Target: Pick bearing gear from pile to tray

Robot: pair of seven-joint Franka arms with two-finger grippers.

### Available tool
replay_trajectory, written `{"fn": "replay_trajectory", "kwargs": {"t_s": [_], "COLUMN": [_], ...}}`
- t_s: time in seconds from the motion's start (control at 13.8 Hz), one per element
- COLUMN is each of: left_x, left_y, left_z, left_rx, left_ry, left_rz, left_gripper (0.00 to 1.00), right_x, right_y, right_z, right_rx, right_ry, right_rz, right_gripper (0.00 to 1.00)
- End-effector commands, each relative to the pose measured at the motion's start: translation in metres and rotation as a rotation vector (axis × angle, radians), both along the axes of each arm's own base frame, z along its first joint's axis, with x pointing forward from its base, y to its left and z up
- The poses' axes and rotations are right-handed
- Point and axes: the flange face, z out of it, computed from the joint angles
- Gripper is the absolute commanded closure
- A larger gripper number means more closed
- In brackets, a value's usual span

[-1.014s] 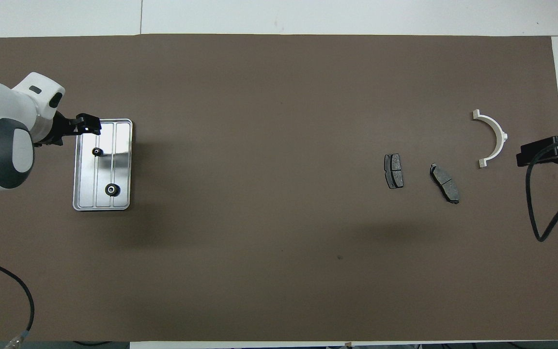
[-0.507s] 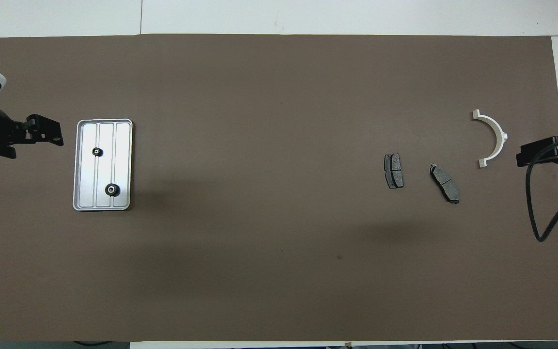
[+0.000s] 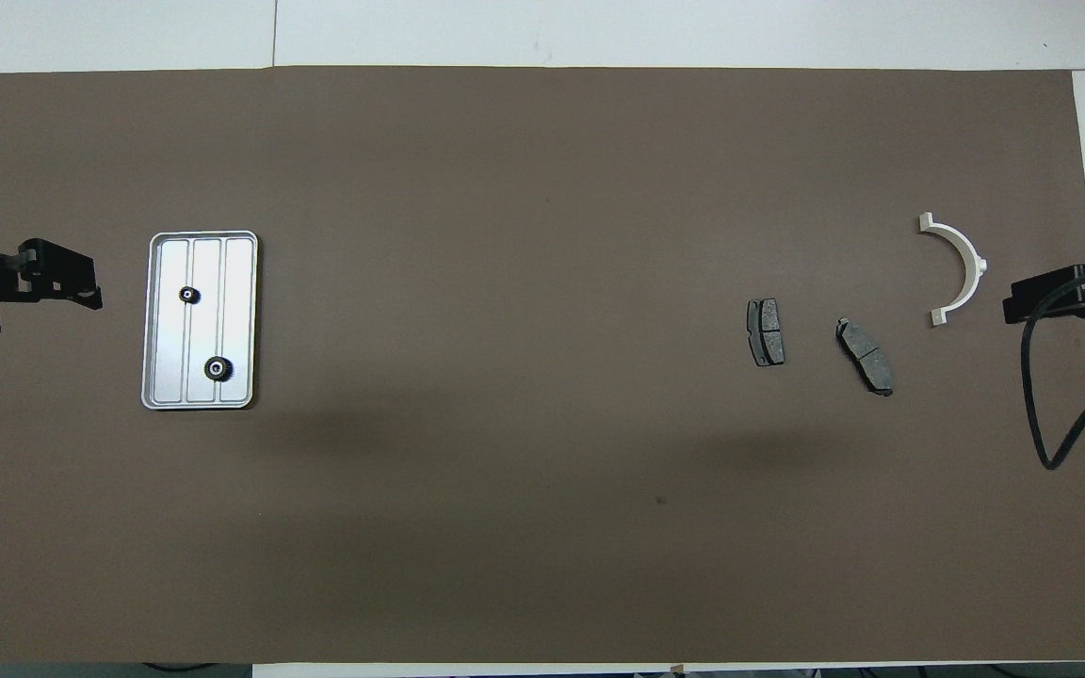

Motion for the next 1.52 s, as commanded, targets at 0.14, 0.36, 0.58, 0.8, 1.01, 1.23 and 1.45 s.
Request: {"fn": "replay_trajectory", "kwargs": {"t_s": [0.14, 0.36, 0.58, 0.8, 1.01, 1.23, 1.45], "left_x": [-0.0150, -0.0146, -0.0140, -0.0140, -0.0139, -0.0150, -0.0150], "left_y": [-0.0003, -0.0043, -0.0052, -0.0060, -0.0068, -0.0093, -0.0093], "left_z": [0.0033, 0.0023, 0.0035, 0.0029, 0.0037, 0.0045, 0.0045], "left_rx": [-0.009, -0.008, -0.007, -0.007, -0.007, -0.007, -0.007], "left_ry": [0.001, -0.002, -0.003, -0.003, -0.005, -0.005, -0.005], "left_rz": [-0.010, -0.020, -0.014, -0.014, -0.015, -0.020, -0.020], "left_gripper": [0.00, 0.00, 0.00, 0.00, 0.00, 0.00, 0.00], "right_x": [-0.0053, -0.0050, -0.0053, -0.0048, -0.0050, -0.0051, -0.0051], "right_y": [0.0020, 0.0020, 0.0020, 0.0020, 0.0020, 0.0020, 0.0020], "right_z": [0.0029, 0.0020, 0.0029, 0.0021, 0.0020, 0.0030, 0.0030], "right_rx": [0.005, 0.005, 0.005, 0.005, 0.005, 0.005, 0.005], "right_ry": [-0.004, -0.001, -0.004, -0.002, -0.001, -0.005, -0.005], "right_rz": [-0.023, -0.021, -0.021, -0.021, -0.021, -0.021, -0.021], "right_gripper": [0.00, 0.00, 0.00, 0.00, 0.00, 0.00, 0.00]}}
